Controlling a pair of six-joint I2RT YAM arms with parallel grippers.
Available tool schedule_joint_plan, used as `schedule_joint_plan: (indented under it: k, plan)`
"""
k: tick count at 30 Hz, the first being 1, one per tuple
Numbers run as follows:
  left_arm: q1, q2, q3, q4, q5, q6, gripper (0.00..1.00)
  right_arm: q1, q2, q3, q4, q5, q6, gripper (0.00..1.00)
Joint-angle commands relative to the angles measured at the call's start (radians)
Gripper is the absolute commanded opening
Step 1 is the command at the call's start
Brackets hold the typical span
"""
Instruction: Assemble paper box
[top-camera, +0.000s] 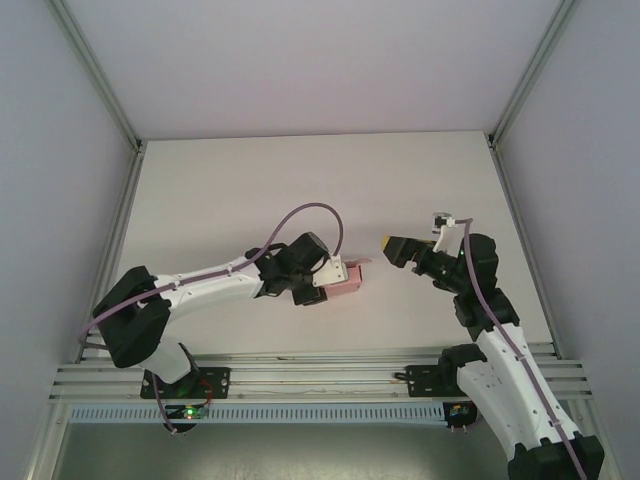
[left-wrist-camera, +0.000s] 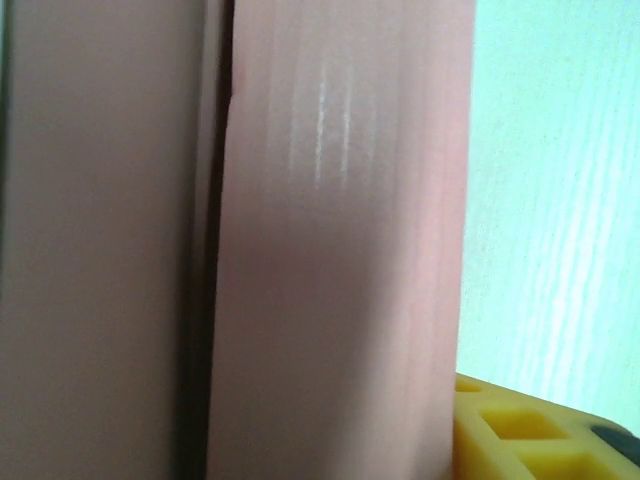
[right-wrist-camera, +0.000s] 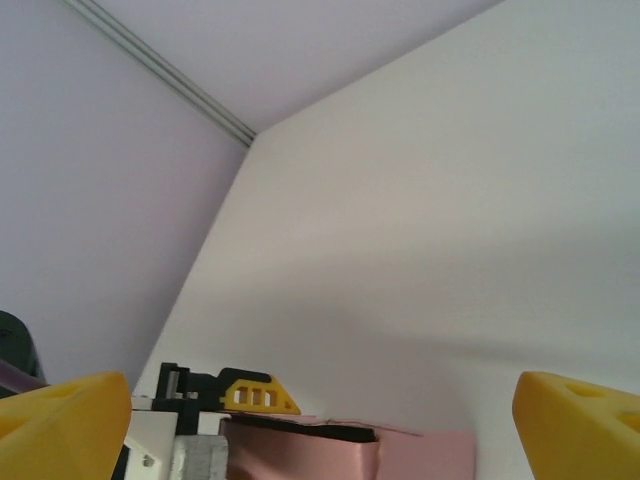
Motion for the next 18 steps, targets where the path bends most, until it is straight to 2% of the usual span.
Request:
schedule_joint_plan:
  k: [1, 5, 7, 10, 12, 14, 18]
  plan:
    - [0.025, 0.055, 0.03, -0.072, 0.075, 0.04, 0.52, 0.044, 0.043, 0.013, -0.039, -0.007, -0.17, 0.97]
    - [0.041, 0.134, 0.097, -0.143, 0.119, 0.059, 0.52, 0.095, 0.116, 0.009, -0.019, -0.037, -0.265, 0.95]
    - [0.043, 0.162, 0.124, -0.164, 0.124, 0.068, 0.52, 0.107, 0.161, 0.02, -0.02, -0.025, -0.293, 0.87]
    - [0.044, 0.174, 0.14, -0.181, 0.141, 0.09, 0.52, 0.11, 0.225, 0.054, -0.073, 0.018, -0.353, 0.8]
    - [0.047, 0.17, 0.139, -0.197, 0.165, 0.113, 0.52, 0.111, 0.251, 0.079, -0.13, 0.088, -0.392, 0.8]
    - [0.052, 0.167, 0.139, -0.214, 0.199, 0.144, 0.52, 0.113, 0.266, 0.079, -0.122, 0.108, -0.423, 0.77]
    - [0.063, 0.175, 0.164, -0.251, 0.221, 0.165, 0.52, 0.113, 0.295, 0.071, -0.07, -0.023, -0.5, 0.61]
